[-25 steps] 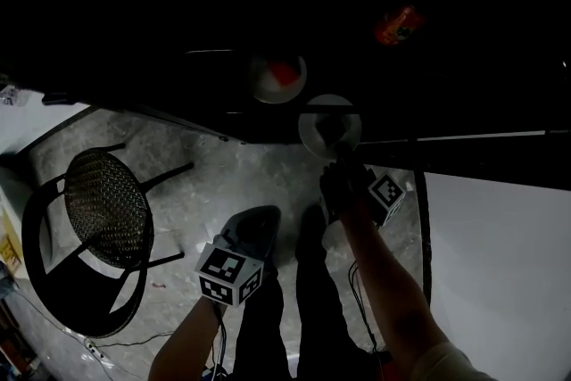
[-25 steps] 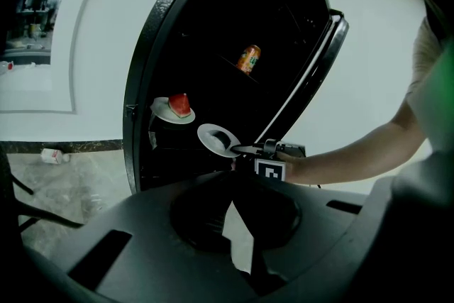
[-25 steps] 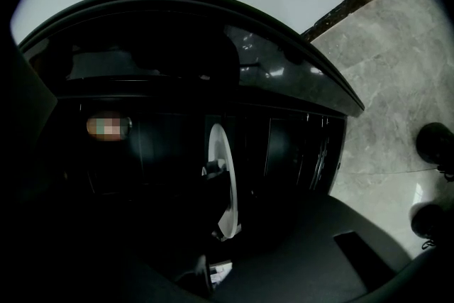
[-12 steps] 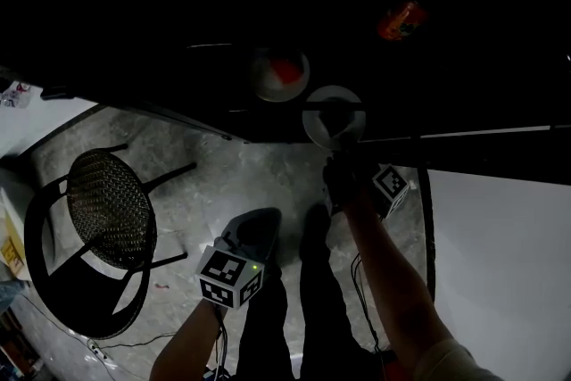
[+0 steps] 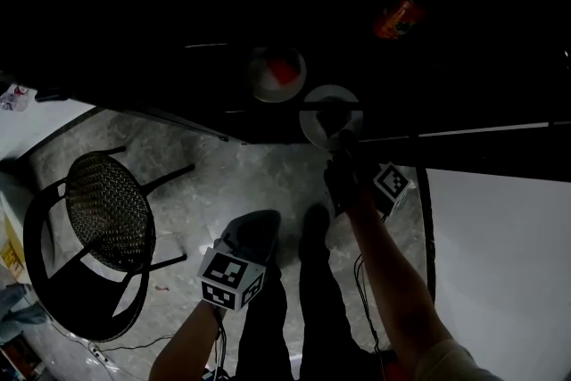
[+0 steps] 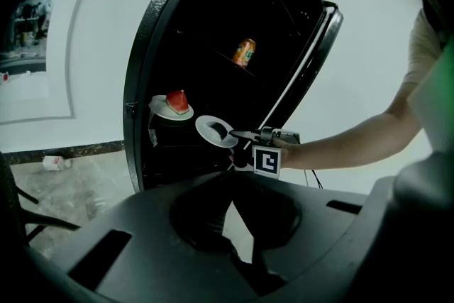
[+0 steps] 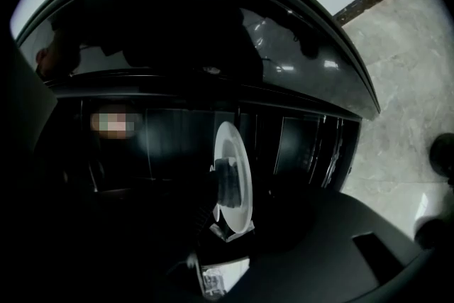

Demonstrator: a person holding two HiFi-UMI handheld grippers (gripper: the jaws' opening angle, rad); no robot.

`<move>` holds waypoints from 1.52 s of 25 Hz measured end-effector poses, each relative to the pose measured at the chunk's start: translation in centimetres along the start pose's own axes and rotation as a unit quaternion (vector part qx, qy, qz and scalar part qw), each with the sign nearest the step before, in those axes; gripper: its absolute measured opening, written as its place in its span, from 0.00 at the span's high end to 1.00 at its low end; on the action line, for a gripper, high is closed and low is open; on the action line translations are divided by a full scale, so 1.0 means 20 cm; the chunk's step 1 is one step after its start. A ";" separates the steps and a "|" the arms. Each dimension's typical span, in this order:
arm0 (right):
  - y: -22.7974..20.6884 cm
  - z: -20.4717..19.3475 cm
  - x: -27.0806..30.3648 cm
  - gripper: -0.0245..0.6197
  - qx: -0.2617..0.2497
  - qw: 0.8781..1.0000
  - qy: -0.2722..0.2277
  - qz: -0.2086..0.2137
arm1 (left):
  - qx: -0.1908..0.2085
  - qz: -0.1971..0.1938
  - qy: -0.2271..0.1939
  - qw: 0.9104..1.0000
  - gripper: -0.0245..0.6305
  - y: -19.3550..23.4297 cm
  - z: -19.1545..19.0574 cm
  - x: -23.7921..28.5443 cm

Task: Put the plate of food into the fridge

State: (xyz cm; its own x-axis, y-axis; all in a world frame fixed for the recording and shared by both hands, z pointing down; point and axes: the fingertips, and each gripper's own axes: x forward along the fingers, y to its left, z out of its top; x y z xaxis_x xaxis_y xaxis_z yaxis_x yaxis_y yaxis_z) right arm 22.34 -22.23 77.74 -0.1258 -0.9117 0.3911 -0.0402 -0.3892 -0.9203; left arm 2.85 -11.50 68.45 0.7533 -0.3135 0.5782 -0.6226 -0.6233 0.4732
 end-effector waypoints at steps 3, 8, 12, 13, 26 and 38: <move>0.00 0.00 -0.02 0.77 -0.016 1.000 0.005 -0.005 | 0.005 -0.001 0.001 1.000 0.95 -0.01 0.00 0.00; -0.03 0.00 -0.02 0.77 -0.030 0.999 -0.001 -0.017 | 0.004 -0.006 0.003 1.000 0.95 -0.02 -0.01 0.00; -0.05 0.01 -0.02 0.91 -0.034 0.999 0.002 -0.033 | 0.006 -0.008 0.003 1.000 0.95 -0.03 -0.01 0.00; -0.05 0.01 -0.01 0.91 -0.031 0.999 0.000 -0.035 | 0.006 -0.008 0.003 1.000 0.95 -0.03 -0.01 0.01; -0.02 0.02 0.10 0.91 -0.021 0.999 -0.017 -0.034 | 0.000 -0.001 0.002 1.000 0.95 0.01 -0.04 -0.01; -0.01 0.07 0.13 0.91 -0.028 0.998 -0.039 -0.029 | 0.000 -0.003 0.008 1.000 0.95 0.02 -0.08 -0.02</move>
State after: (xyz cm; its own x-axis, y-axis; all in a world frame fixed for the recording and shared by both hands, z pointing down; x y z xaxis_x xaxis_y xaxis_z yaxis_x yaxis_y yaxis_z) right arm 23.50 -24.63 78.90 -0.0437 -0.8960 0.4419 -0.1018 -0.4360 -0.8942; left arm 1.96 -10.49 69.39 0.7532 -0.2988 0.5860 -0.6184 -0.6252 0.4761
